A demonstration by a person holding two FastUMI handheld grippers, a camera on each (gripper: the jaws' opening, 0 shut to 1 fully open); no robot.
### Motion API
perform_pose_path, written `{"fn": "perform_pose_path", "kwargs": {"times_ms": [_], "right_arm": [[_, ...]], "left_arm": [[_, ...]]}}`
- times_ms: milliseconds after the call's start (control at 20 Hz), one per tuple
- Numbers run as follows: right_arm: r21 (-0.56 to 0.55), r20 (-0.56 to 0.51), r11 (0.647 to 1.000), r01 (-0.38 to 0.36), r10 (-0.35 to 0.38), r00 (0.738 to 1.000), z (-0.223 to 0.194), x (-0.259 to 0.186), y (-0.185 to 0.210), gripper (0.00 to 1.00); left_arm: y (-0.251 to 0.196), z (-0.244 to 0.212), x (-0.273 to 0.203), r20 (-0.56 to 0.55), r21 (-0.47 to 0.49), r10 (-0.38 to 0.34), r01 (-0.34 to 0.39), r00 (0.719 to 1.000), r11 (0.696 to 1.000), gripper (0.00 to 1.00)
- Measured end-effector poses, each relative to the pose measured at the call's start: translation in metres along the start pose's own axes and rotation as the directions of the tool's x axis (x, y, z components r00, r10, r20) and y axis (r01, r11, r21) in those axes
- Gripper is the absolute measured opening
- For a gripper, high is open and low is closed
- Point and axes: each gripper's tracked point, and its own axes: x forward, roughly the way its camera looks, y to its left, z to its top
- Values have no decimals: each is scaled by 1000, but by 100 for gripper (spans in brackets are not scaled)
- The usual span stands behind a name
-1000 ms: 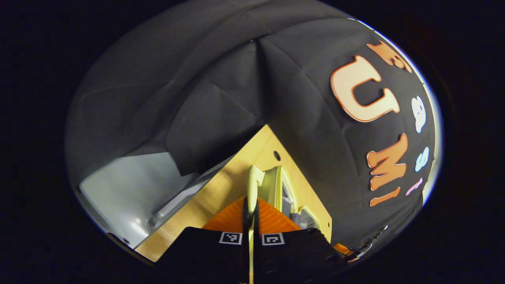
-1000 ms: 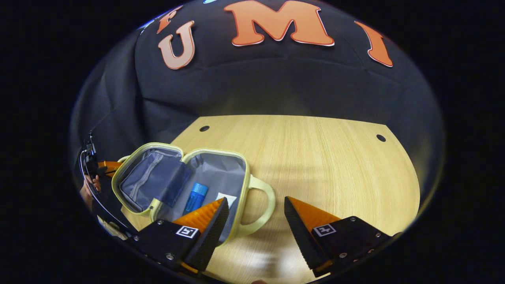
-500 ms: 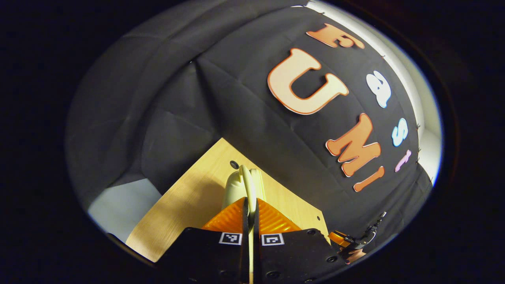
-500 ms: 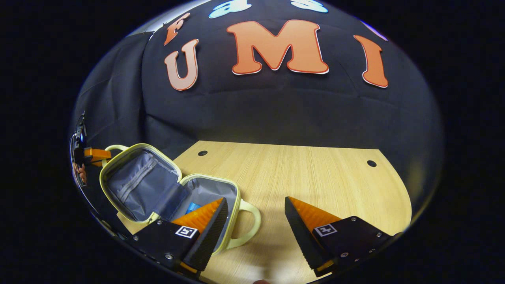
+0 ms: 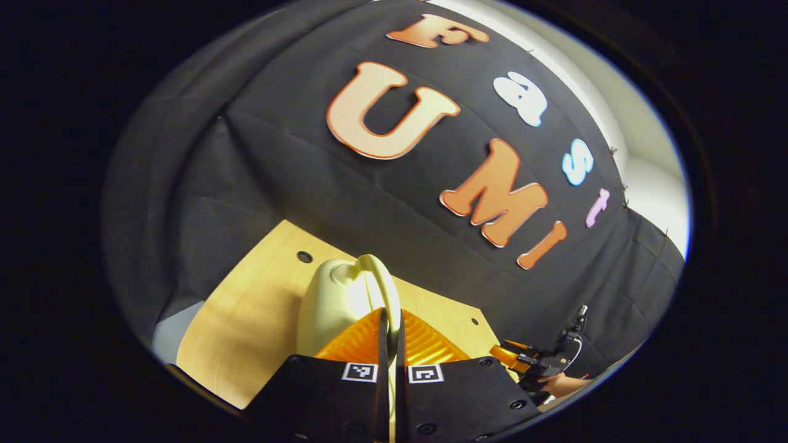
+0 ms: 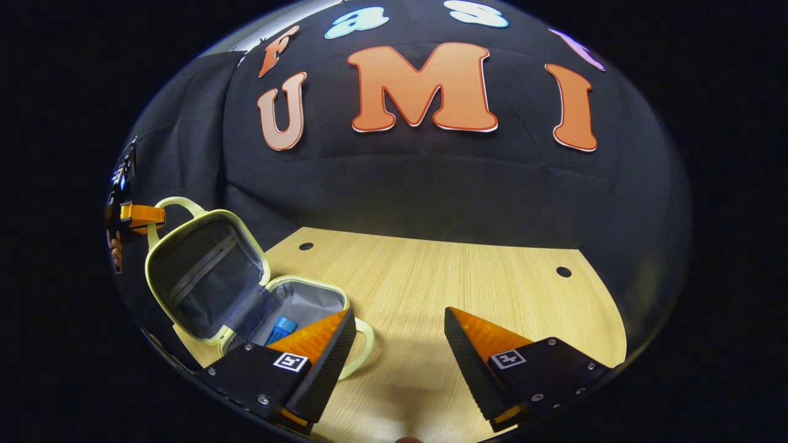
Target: First open the suitcase, pack the skin care products into it, and then close the suitcase.
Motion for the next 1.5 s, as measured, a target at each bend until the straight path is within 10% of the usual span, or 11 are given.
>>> {"fn": "perform_pose_path", "kwargs": {"times_ms": [900,1500], "right_arm": [[35,-5,999,41,-41,999,-12,-19,-78,93],[44,5,998,45,-45,999,-22,-38,-123,93]], "left_arm": [[-140,-131,97,-138,-140,-205,186,969,973,4],[-158,-262,153,-415,110,8,41,910,993,4]]}}
